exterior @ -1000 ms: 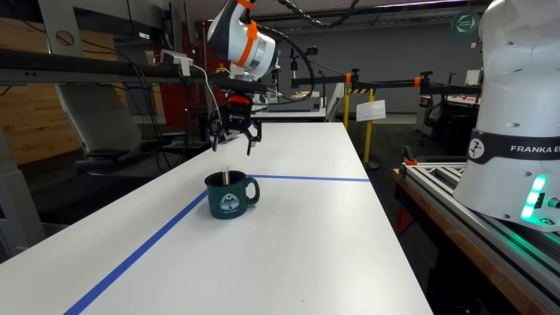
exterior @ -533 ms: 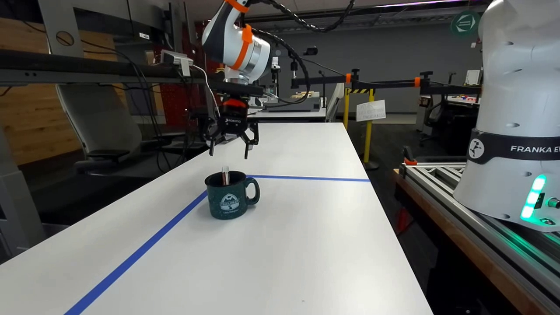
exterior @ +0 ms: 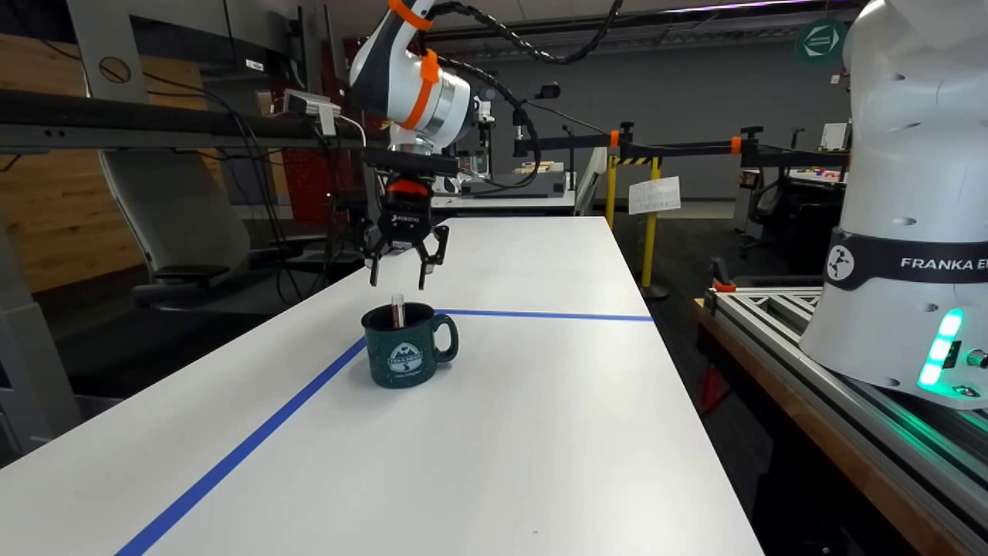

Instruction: Take the marker out of the cup

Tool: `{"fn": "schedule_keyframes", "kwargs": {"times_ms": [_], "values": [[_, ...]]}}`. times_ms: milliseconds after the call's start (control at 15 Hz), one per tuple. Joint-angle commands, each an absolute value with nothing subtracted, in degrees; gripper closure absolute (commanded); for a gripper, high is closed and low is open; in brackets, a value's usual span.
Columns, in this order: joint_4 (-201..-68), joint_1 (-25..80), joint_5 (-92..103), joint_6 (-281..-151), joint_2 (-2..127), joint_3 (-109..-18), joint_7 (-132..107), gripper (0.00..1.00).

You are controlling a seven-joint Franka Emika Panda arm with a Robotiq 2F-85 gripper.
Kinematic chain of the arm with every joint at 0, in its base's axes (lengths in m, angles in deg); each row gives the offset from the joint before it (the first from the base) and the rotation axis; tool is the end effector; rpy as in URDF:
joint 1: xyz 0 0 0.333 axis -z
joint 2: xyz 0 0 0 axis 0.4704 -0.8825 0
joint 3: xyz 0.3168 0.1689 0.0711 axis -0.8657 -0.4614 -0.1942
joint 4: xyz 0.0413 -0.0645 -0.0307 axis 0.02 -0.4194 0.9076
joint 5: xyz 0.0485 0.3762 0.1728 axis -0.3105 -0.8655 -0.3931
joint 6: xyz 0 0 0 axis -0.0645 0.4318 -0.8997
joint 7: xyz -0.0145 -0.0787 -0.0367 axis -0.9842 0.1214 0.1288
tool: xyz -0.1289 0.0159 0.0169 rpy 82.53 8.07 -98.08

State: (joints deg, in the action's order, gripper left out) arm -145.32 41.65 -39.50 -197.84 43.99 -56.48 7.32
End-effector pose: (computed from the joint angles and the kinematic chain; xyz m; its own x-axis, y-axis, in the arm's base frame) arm 0.6225 -0.2216 0.1966 0.2785 -0.8084 -0.5186 -0.9602 -0.2217 -0.1700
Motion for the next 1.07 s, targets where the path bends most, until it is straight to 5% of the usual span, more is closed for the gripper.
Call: {"fn": "schedule_keyframes", "kwargs": {"times_ms": [0, 133, 467, 867, 1000], "values": [[-143.3, 42.0, -38.7, -195.9, 42.9, -56.9, 8.5, 0.48], [-143.2, 42.0, -38.8, -195.9, 42.7, -57.1, 8.5, 0.55], [-143.3, 42.1, -38.8, -195.7, 42.2, -57.1, 8.2, 0.50], [-143.6, 42.2, -38.9, -195.3, 42.2, -57.2, 7.2, 0.99], [-144.4, 42.1, -38.7, -195.3, 43.2, -57.2, 6.4, 0.94]]}}
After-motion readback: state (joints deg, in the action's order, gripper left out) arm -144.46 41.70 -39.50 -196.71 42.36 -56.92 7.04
